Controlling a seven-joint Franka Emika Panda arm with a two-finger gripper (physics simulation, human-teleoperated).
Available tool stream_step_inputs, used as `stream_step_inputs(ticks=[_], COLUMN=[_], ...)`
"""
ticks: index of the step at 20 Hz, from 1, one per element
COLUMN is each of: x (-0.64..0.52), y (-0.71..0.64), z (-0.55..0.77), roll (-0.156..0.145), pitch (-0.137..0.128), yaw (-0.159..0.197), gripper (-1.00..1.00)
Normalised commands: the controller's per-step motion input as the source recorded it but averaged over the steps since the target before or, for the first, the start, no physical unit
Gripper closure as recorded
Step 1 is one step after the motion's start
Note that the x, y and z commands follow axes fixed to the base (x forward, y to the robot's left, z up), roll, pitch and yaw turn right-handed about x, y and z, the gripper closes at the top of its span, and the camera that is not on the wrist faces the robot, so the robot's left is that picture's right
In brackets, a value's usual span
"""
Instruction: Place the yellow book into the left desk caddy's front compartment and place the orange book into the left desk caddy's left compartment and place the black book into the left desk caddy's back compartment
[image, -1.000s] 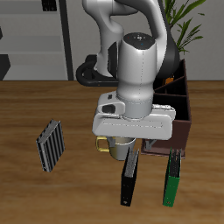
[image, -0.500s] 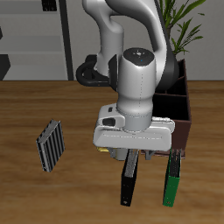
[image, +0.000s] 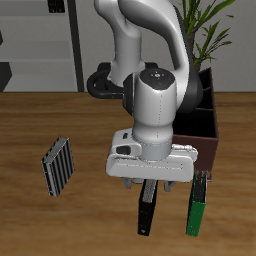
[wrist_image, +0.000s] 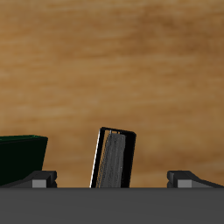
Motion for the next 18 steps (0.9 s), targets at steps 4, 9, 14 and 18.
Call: stream_step_inputs(ticks=[4, 9, 14, 18], x=[0.01, 0.06, 0.06, -0.01], y=[-0.03, 0.06, 0.08, 0.03], z=[-0.18, -0.26, -0.23, -0.13], roll=[-0.016, 0.01, 0.009, -0.001], pitch=[0.019, 0.018, 0.023, 0.002], yaw=[-0.01, -0.005, 0.005, 0.002], gripper=[-1.0, -1.0, -1.0, 1.0])
